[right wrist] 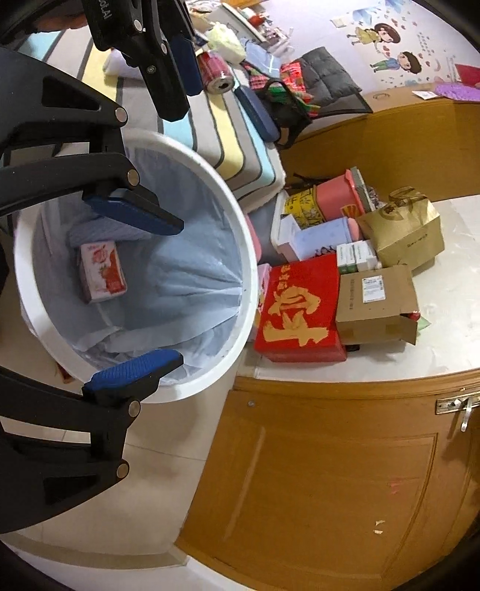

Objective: Collect trash
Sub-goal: 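Move both open tools back toward the items on the table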

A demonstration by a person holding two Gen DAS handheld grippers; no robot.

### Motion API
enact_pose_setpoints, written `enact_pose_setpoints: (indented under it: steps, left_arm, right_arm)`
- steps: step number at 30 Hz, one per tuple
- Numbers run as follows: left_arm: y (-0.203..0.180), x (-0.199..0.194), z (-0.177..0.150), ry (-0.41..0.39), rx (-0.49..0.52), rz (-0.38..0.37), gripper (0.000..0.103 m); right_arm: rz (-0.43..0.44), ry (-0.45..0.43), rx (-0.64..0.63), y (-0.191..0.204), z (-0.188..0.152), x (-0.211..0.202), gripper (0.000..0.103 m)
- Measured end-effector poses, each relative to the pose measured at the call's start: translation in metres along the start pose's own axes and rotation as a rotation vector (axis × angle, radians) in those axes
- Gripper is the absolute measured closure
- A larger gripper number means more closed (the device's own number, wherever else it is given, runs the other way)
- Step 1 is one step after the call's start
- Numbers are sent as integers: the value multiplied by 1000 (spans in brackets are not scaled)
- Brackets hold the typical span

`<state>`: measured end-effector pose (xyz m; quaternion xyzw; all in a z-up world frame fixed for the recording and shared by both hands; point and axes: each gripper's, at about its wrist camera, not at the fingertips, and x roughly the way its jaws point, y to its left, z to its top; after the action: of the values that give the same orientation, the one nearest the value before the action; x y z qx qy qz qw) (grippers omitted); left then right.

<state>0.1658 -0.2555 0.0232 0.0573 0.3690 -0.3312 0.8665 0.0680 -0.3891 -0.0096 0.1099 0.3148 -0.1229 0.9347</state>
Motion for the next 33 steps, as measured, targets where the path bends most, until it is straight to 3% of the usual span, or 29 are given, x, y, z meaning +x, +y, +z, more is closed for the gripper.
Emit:
enact_pose_setpoints:
  steps: [17, 33]
  left_arm:
    - [48, -104, -40, -122, -91, 129, 44]
    - [123, -173, -98, -146, -212, 317, 44]
  right_arm:
    - [111, -80, -52, 55, -5, -36, 37]
    - [242, -27, -136, 114, -22, -28, 37]
